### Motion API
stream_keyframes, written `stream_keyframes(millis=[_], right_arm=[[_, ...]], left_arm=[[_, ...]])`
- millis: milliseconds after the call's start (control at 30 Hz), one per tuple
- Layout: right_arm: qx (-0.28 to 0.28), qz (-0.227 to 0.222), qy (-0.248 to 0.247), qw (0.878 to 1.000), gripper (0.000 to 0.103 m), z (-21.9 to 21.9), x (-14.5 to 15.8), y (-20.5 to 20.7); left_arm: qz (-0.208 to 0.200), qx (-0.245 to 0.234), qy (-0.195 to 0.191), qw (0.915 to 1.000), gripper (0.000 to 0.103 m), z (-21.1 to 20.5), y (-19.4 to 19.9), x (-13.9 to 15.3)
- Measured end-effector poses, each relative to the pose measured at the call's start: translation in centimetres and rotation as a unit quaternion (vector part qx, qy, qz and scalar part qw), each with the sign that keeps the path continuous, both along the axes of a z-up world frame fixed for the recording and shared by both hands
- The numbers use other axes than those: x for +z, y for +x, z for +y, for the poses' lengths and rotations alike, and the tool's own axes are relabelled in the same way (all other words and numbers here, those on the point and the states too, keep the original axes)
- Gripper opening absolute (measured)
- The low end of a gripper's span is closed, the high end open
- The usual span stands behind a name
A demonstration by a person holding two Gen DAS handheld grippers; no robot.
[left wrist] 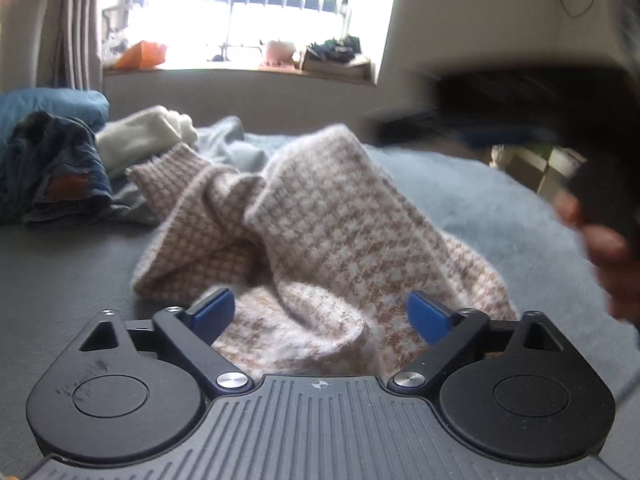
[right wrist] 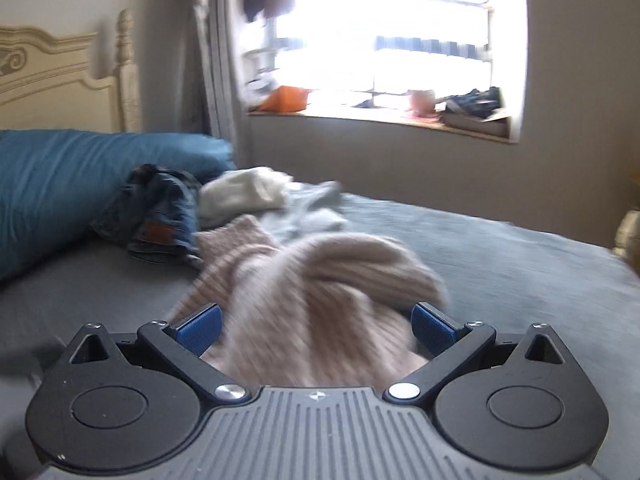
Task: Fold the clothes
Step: 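Grasp a cardigan edge with the right gripper while the left gripper grasps another edge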
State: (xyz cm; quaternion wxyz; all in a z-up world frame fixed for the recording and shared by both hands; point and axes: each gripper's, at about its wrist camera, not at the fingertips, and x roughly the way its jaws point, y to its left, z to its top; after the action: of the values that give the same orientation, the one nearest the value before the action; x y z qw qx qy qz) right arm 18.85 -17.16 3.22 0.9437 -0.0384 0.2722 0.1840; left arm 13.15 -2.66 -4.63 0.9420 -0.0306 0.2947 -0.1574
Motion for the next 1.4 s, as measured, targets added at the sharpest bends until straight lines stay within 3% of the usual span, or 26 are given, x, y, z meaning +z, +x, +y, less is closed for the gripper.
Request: stream_keyframes(millis=[33,200,267,367,433,500,700,867,1033,1133,1267,1400], right_arm=[[0.008,0.007,-0.003,1.0,0.103,1.0,-0.2,1.3],[-0.006,0.079,-0.012,0.997,0.091,3.9,-3.4,6.2],[-0.016,0.107,0.001,0.994,0.076,3.8,-4.4,7.3],[-0.026,0.142,0.021,0.989,0.044,3.0,-5.4,8.1],[-0.018,0.155,0.039,0.987,0.017,2.7,-5.5,8.0],[0.005,0.155,0.056,0.986,0.012,2.7,-4.8,7.5],[0.072,0.165,0.115,0.977,0.009,1.0,-3.1,5.0],[0.114,0.168,0.155,0.967,0.005,-1.9,-2.5,1.3],[0.131,0.172,0.158,0.964,0.005,-4.1,-3.1,-2.3],[0.142,0.174,0.156,0.962,0.005,-5.0,-3.6,-4.3],[0.173,0.182,0.13,0.959,0.005,-2.9,-4.6,-6.4],[0.207,0.195,0.073,0.956,0.005,-0.3,-6.3,-8.9]], left_arm=[[0.006,-0.003,0.0,1.0,0.076,-0.2,0.2,-0.3],[0.031,-0.014,0.005,0.9994,0.056,-0.4,0.5,-1.2],[0.036,-0.014,0.012,0.9992,0.054,-0.5,0.5,-1.5],[0.04,-0.022,0.006,0.9989,0.048,-0.2,0.4,-1.7],[0.038,-0.031,0.007,0.9988,0.043,-0.2,0.2,-1.7],[0.036,-0.041,0.01,0.9985,0.039,-0.2,0.0,-1.7],[0.042,-0.067,0.003,0.9969,0.038,0.2,-1.3,-2.0],[0.043,-0.084,-0.019,0.9953,0.039,3.2,-3.8,-1.5],[0.033,-0.04,-0.082,0.9953,0.054,7.7,-6.0,0.0],[0.028,-0.026,-0.098,0.9945,0.061,7.6,-4.6,1.2],[0.018,-0.015,-0.127,0.9917,0.073,6.6,-2.8,2.7],[0.016,-0.032,-0.1,0.9943,0.088,4.0,-1.5,2.8]])
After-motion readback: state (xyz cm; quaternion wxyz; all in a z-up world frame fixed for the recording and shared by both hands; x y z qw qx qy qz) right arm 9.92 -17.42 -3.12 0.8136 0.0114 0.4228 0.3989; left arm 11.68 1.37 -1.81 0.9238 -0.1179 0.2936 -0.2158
